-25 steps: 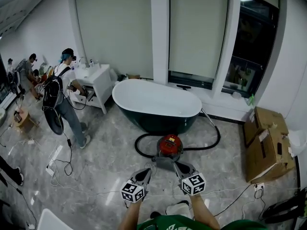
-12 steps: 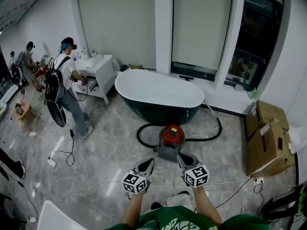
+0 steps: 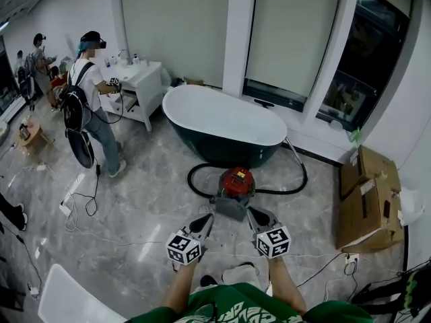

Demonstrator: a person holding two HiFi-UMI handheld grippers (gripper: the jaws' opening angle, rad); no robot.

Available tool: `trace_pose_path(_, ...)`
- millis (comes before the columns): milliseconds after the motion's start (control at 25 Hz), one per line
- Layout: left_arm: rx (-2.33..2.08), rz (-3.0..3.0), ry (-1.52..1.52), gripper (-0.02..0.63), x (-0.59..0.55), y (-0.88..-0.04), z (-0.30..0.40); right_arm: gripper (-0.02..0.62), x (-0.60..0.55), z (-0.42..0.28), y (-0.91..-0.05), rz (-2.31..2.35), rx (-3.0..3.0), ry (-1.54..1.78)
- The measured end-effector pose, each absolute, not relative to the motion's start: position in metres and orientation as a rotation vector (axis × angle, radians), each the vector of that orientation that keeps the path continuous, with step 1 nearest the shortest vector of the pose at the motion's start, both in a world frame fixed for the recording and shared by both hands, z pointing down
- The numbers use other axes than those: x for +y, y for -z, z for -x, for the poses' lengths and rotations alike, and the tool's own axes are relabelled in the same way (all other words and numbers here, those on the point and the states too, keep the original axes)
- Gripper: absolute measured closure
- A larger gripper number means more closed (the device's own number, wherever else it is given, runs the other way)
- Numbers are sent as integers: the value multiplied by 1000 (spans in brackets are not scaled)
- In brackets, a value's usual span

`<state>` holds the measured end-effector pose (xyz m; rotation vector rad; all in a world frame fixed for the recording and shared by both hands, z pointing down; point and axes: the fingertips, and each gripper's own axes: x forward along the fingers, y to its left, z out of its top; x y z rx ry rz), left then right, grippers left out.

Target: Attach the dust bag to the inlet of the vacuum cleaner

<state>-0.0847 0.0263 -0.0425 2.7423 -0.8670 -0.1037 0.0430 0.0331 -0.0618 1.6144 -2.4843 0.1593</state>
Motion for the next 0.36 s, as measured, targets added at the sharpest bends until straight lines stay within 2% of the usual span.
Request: trace_pose_path(360, -876, -2800, 53, 604, 25, 51, 81, 588, 26, -37, 60, -1549, -2486, -141)
